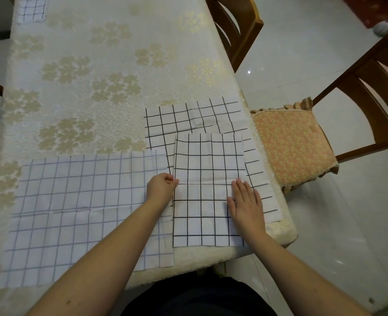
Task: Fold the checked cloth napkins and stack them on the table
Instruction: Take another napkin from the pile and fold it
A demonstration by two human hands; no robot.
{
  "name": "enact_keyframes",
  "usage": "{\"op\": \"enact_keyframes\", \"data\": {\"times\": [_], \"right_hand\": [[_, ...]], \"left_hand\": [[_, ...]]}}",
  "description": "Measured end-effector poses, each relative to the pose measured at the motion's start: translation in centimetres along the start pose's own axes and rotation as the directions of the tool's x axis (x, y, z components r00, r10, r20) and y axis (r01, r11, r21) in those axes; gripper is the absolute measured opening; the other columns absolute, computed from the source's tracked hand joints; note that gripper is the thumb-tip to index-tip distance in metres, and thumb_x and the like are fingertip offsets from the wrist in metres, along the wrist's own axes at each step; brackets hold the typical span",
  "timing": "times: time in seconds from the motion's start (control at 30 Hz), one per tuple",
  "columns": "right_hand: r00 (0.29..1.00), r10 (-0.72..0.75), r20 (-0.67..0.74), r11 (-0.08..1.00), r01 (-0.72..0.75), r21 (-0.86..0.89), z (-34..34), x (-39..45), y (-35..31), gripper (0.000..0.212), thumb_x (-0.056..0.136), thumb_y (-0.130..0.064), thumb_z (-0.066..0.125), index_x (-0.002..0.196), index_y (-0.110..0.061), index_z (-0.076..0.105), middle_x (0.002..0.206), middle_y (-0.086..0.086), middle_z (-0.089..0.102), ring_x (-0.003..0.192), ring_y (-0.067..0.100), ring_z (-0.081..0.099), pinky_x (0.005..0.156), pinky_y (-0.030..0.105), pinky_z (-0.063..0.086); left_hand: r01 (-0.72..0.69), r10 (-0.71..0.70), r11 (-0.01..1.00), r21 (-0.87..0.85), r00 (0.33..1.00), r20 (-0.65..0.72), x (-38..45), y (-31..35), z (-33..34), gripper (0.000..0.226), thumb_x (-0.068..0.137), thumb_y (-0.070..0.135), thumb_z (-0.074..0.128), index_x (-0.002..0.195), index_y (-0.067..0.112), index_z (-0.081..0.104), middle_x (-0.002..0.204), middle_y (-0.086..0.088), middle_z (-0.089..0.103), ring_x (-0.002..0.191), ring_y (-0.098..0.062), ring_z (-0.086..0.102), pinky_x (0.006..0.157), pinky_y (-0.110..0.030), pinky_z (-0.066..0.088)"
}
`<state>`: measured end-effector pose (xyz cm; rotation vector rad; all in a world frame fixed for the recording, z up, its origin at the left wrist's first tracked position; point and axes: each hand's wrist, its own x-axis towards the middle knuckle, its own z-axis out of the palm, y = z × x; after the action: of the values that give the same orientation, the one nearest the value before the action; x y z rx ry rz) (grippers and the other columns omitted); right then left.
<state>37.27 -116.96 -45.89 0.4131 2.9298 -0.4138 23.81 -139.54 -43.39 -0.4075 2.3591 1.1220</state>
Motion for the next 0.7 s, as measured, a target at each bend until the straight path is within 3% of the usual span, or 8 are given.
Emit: {"op": "enact_keyframes", "data": {"times": [0.13,0.2,0.37,0.47,0.57,0.63,0.7], "right_hand": [[0.985,0.105,-0.137,0.97,-0.071,0.233,-1.4,1.8,-0.4,0.038,0.098,-0.033,0.043,0.125,-0.014,0.062,0.132,0.004,0.058,0.124,0.026,0.049,0.101,0.04,0.033],[0.968,0.221,-0.118,0.932,-0.174,0.318,-2.5,3.1,-0.4,0.03,0.096,-0.024,0.053,0.124,-0.016,0.061,0.128,0.004,0.058,0.119,0.027,0.049,0.095,0.039,0.034],[0.916,0.398,0.051,0.785,-0.369,0.498,-4.6,6.6,0.2,0.04,0.093,-0.023,0.058,0.133,-0.018,0.052,0.12,-0.001,0.06,0.115,0.025,0.053,0.1,0.042,0.037],[0.86,0.483,0.166,0.609,-0.466,0.642,-5.2,8.8,0.1,0.042,0.09,-0.025,0.063,0.13,-0.018,0.051,0.106,-0.006,0.059,0.105,0.023,0.06,0.1,0.052,0.044],[0.803,0.53,0.271,0.489,-0.551,0.677,-6.1,11.0,-0.3,0.047,0.089,-0.024,0.066,0.132,-0.016,0.05,0.111,-0.003,0.06,0.101,0.025,0.061,0.101,0.05,0.045],[0.766,0.564,0.307,0.479,-0.607,0.635,-6.6,12.2,-0.5,0.047,0.087,-0.026,0.068,0.13,-0.016,0.051,0.119,0.002,0.061,0.105,0.028,0.06,0.101,0.048,0.044],[0.742,0.593,0.314,0.505,-0.646,0.573,-6.7,12.9,-0.5,0.042,0.084,-0.032,0.072,0.119,-0.018,0.054,0.119,0.005,0.062,0.106,0.031,0.06,0.101,0.048,0.044]], "left_hand": [[0.0,0.002,1.0,-0.027,0.998,0.063,-0.1,0.4,-0.6,0.019,0.091,0.026,0.066,0.106,0.014,0.063,0.087,-0.001,0.068,0.075,-0.021,0.066,0.072,-0.037,0.059],[-0.022,0.025,0.999,-0.035,0.996,0.087,-0.1,0.7,-1.0,0.017,0.092,0.024,0.065,0.104,0.012,0.063,0.09,-0.007,0.069,0.071,-0.02,0.065,0.066,-0.032,0.057],[-0.038,0.048,0.995,-0.091,0.993,0.11,0.2,1.6,-1.7,0.021,0.092,0.024,0.066,0.106,0.009,0.064,0.095,-0.006,0.069,0.074,-0.013,0.063,0.054,-0.015,0.048],[-0.006,0.031,0.989,-0.147,0.984,0.173,0.7,2.3,-1.9,0.028,0.088,0.03,0.071,0.109,0.014,0.061,0.098,-0.003,0.067,0.082,-0.012,0.063,0.059,-0.017,0.047],[-0.022,0.043,0.991,-0.133,0.986,0.159,1.8,3.0,-2.0,0.035,0.088,0.036,0.07,0.114,0.014,0.063,0.102,-0.001,0.067,0.09,-0.015,0.064,0.076,-0.029,0.054],[-0.009,0.034,0.987,-0.159,0.987,0.154,2.7,3.6,-2.1,0.042,0.088,0.035,0.07,0.122,0.012,0.062,0.107,-0.003,0.067,0.091,-0.017,0.063,0.086,-0.035,0.055],[-0.015,0.046,0.983,-0.183,0.985,0.168,3.3,4.4,-2.1,0.048,0.087,0.03,0.072,0.129,0.012,0.058,0.116,-0.002,0.064,0.098,-0.016,0.061,0.088,-0.03,0.05]]}}
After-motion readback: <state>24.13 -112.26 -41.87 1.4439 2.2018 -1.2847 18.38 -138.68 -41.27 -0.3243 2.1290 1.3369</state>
